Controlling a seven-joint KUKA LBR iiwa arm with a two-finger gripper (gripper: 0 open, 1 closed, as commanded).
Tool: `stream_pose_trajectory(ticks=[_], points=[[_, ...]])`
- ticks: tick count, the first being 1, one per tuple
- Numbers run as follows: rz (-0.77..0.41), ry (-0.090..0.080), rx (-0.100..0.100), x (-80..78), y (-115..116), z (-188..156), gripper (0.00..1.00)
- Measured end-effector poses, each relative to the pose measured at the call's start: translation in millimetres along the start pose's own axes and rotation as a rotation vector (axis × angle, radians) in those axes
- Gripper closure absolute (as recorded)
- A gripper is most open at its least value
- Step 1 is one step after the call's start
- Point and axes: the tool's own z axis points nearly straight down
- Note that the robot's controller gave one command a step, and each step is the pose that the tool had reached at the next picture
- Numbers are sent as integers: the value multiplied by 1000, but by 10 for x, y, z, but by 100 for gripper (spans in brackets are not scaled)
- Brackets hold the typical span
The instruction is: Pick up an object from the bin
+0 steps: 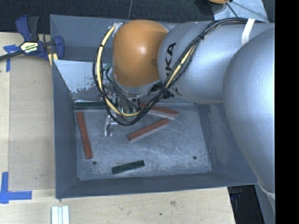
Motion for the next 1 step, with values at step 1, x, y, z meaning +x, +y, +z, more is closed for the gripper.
stream_pose_trajectory(ticks=[1], points=[[3, -8, -2, -21, -7, -47, 0]])
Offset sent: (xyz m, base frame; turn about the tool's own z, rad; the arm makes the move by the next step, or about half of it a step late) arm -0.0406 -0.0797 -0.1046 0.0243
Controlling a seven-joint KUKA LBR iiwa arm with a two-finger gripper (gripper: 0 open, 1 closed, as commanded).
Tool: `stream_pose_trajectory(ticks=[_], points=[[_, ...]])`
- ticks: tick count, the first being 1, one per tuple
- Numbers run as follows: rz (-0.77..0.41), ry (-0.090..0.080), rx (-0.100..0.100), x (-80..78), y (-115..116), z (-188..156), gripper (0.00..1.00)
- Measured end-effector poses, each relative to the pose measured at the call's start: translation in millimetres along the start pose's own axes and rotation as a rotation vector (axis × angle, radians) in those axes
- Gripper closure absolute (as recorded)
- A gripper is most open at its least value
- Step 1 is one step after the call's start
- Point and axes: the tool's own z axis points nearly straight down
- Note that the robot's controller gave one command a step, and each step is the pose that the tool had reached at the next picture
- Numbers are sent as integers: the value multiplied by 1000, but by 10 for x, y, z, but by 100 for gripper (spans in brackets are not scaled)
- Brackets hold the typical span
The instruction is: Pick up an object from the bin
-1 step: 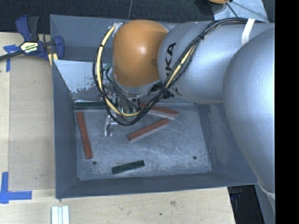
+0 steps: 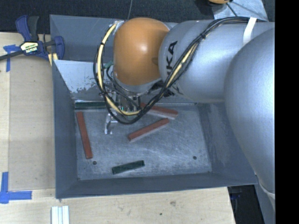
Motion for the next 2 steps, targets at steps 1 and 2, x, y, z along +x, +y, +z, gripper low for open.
stream_pose_trajectory(ticks=[1, 2], points=[[8, -5, -2, 194, -358, 498, 0], [-139, 5, 1, 323, -771, 725, 0]])
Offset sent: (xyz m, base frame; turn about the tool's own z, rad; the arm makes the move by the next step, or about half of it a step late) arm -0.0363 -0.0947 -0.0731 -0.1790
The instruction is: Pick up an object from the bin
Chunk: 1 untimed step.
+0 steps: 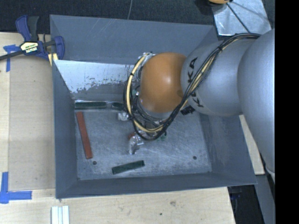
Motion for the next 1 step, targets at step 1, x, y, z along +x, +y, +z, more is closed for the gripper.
stream_pose_trajectory(ticks=[1], points=[[-58, -5, 1, -35, -112, 43, 0]])
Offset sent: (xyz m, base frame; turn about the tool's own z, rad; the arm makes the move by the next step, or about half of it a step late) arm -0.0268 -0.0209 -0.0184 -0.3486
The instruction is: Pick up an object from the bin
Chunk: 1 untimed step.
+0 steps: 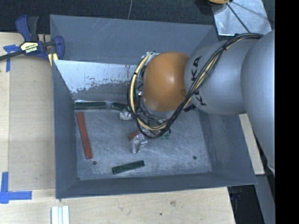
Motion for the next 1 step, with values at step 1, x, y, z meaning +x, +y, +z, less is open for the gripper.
stream_pose_trajectory(ticks=[1], points=[[-254, 2, -1, 209, -33, 122, 0]])
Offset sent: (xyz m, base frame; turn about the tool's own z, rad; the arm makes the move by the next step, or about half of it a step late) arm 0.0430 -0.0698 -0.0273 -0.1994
